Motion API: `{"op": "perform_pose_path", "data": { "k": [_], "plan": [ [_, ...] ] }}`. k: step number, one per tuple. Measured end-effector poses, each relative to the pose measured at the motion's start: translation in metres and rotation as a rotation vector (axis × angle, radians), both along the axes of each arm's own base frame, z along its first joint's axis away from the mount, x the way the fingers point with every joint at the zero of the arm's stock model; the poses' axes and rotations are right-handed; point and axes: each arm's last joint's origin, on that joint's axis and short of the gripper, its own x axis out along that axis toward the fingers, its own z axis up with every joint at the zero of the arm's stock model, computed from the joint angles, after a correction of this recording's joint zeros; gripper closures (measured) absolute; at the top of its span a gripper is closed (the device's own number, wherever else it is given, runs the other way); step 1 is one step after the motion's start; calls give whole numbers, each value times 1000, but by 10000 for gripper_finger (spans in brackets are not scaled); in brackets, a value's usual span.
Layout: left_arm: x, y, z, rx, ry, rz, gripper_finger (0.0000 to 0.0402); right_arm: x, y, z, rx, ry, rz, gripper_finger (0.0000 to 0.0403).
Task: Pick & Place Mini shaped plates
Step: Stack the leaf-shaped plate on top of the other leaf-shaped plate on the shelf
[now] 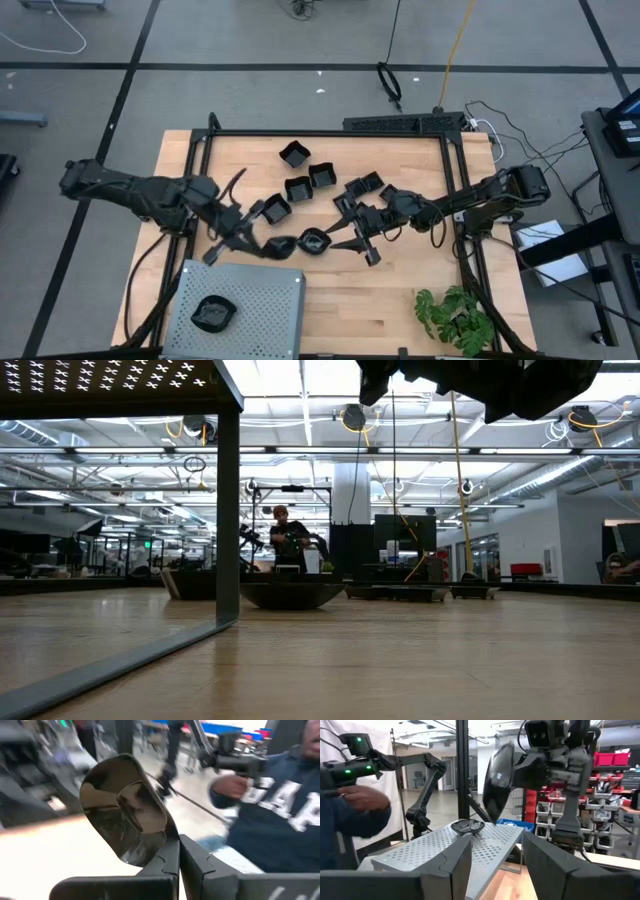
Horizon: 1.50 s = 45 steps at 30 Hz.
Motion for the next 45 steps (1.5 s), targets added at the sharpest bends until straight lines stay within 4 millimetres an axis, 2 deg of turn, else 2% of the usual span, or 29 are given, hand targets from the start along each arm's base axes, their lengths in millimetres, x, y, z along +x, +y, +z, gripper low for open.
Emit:
{"op": "perform_pose_path", "data": {
  "k": [4,7,12,16,22,29,38,45],
  "plan": [
    [-17,-14,0,-120,156,-56,399,0,-3,0,3,1,-9,242],
    [-32,-21,-1,-194,339,-86,399,1,-5,0,2,1,-16,243],
    [-56,-25,10,-262,694,-48,398,2,-9,0,-24,-9,-95,241],
    [-66,-25,21,-369,886,18,398,2,-11,-1,-24,3,-160,243],
    [-68,-32,29,-595,1115,83,398,3,-11,-2,-53,4,-195,245],
    [-64,-58,23,-680,1362,93,396,3,-16,-3,-107,-9,-217,245],
    [-51,-90,4,-580,1562,25,396,4,-28,-3,-89,-1,-251,245],
    [-47,-99,-3,-522,1585,-6,393,4,-28,-3,-91,7,-251,246]
  ]
}}
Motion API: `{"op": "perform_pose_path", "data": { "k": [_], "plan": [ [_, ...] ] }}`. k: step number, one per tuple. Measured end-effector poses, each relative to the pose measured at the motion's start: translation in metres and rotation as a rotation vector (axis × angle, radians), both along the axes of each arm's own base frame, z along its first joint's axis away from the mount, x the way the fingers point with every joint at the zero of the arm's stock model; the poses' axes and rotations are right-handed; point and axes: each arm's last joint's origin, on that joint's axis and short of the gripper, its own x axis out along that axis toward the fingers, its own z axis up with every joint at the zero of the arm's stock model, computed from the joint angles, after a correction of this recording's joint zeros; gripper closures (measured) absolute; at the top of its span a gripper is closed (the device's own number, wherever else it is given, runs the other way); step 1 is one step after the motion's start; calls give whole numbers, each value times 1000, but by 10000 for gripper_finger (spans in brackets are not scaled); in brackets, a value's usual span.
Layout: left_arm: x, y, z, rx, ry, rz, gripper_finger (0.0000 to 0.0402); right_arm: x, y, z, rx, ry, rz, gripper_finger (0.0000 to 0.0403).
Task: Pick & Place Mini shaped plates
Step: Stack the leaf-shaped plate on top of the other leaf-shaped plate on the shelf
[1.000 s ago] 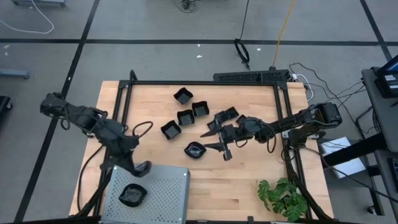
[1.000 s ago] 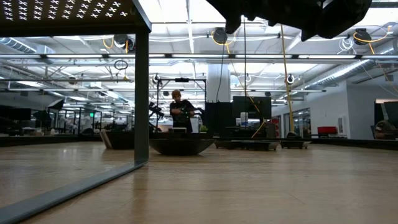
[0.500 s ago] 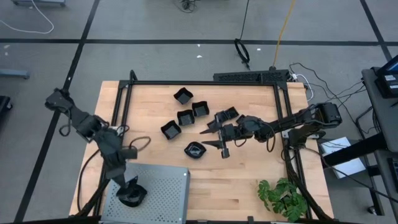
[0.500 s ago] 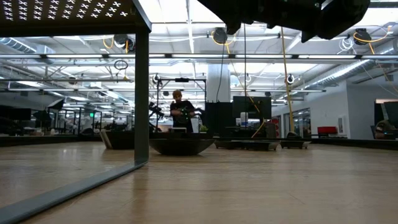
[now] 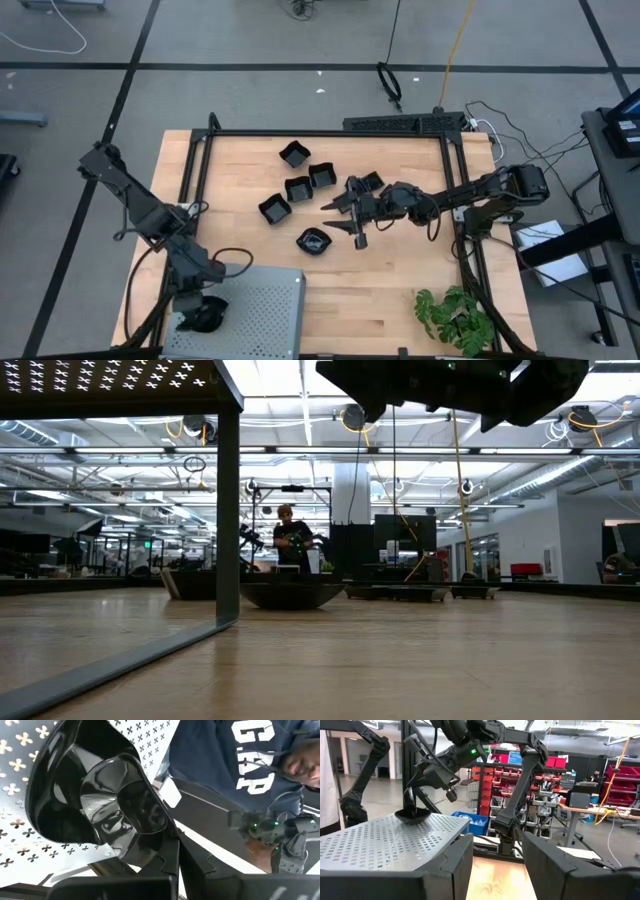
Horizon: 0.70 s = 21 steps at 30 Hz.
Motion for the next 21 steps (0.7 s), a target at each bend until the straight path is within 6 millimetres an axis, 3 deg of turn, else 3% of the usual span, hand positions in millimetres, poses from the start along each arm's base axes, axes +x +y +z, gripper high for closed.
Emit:
{"op": "perform_pose_path", "data": {
  "k": [6,17,21],
  "plan": [
    [5,5,0,-4,17,46,360,0,1,-1,0,6,6,245],
    [0,6,4,-46,3,-40,326,0,1,-1,0,7,7,245],
    [-6,16,12,-51,-95,-14,325,0,1,-2,23,22,11,245]
  ]
}}
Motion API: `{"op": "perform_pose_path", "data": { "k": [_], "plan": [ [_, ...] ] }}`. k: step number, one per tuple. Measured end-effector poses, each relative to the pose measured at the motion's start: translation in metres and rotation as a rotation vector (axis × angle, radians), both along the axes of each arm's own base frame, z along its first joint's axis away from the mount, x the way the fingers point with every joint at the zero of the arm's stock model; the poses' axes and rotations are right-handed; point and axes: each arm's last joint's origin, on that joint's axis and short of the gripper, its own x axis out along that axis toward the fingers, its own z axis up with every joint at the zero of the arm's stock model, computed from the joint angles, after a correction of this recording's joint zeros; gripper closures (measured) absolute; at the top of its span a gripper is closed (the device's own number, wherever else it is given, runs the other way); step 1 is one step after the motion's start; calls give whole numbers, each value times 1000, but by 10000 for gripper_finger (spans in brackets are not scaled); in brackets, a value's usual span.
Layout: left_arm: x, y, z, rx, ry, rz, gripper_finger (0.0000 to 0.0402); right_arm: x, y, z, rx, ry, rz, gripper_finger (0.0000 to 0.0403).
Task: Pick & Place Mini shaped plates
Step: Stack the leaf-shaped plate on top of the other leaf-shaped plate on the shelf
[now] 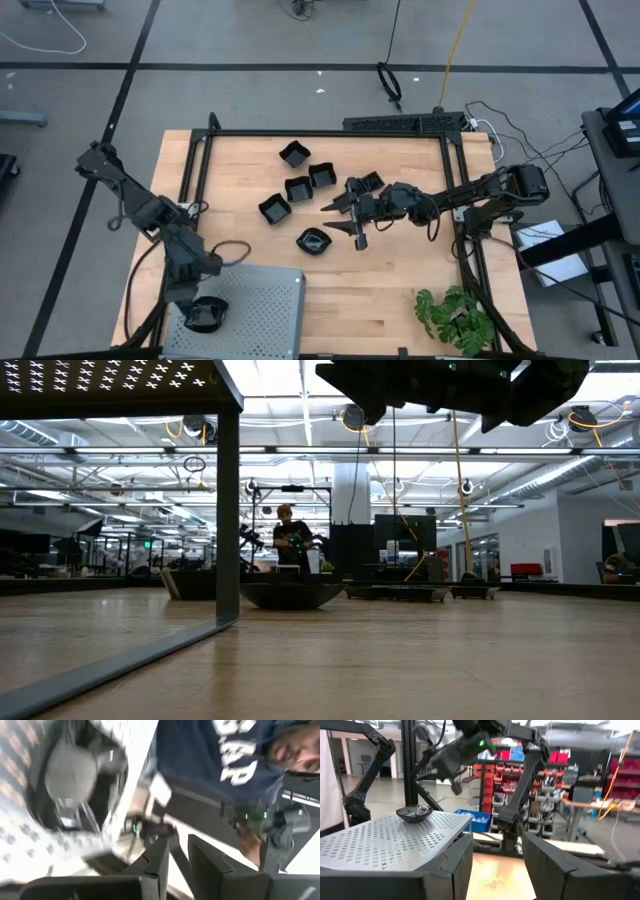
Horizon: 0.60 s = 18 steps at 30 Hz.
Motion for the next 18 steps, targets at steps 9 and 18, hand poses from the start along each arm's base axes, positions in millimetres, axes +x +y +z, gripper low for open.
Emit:
{"op": "perform_pose_path", "data": {
  "k": [9,18],
  "plan": [
    [-20,40,27,414,-822,255,323,1,0,-5,59,60,-18,245],
    [-15,57,26,1074,-1194,218,323,30,32,5,-21,566,-325,245]
  ]
}}
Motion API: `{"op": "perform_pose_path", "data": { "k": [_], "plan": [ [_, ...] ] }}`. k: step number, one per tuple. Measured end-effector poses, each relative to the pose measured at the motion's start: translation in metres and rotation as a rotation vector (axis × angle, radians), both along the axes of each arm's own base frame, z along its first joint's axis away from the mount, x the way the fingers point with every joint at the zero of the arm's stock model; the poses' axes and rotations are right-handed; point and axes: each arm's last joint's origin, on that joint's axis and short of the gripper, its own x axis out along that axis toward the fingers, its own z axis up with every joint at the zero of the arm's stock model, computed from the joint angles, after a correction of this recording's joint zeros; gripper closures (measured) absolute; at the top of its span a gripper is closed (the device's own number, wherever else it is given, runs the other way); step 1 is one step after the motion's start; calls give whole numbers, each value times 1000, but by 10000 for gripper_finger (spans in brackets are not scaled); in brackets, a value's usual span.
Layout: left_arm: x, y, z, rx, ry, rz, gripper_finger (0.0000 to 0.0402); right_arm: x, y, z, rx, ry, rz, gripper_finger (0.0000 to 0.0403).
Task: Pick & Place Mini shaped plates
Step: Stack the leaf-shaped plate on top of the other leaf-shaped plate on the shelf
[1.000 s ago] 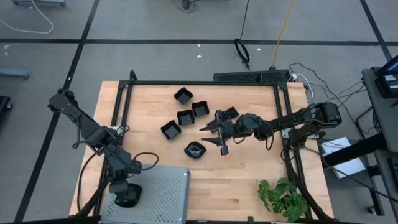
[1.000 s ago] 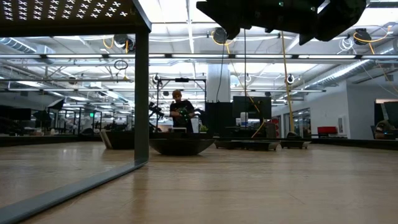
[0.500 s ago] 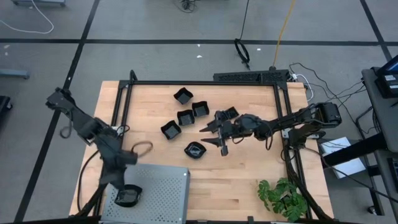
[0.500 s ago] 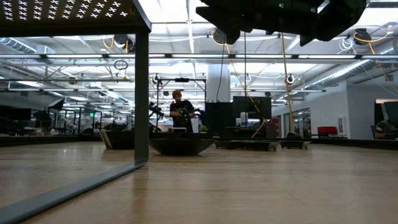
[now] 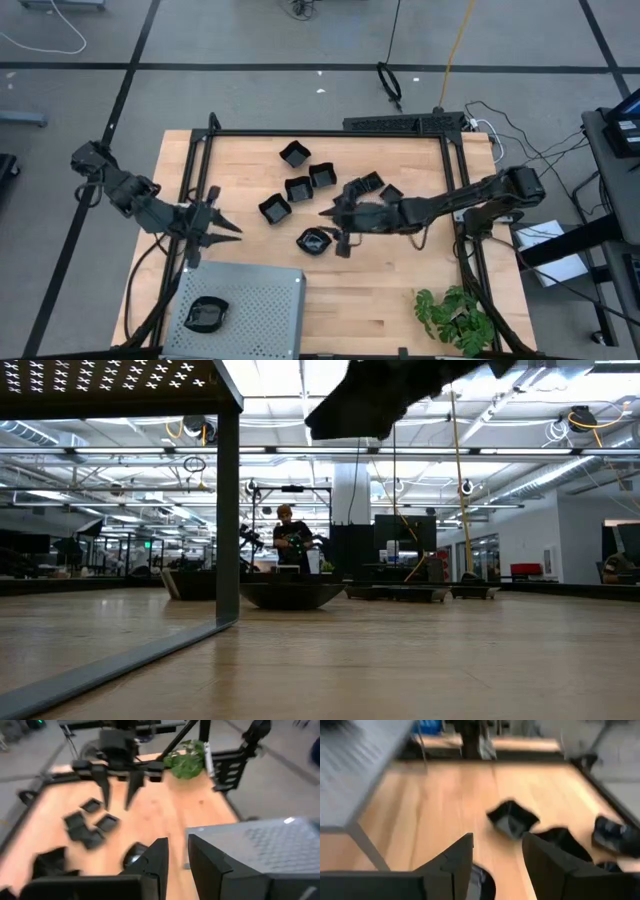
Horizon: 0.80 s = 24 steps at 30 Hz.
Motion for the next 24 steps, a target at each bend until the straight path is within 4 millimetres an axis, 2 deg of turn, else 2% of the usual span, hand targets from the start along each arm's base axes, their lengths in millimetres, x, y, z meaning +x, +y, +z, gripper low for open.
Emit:
{"op": "perform_pose_path", "data": {
  "k": [3,10,13,19,24],
  "plan": [
    [2,6,-14,37,-1,3,323,10,6,-12,17,146,-26,245],
    [7,30,-72,-47,-113,-1,323,28,-5,-68,134,323,-108,245],
    [6,43,-86,-98,-197,10,323,31,-7,-79,175,340,-135,245],
    [12,62,-115,-168,-325,142,323,40,-3,-102,250,364,-75,245],
    [13,68,-118,-212,-355,190,323,42,-2,-108,244,359,-76,245]
  ]
}}
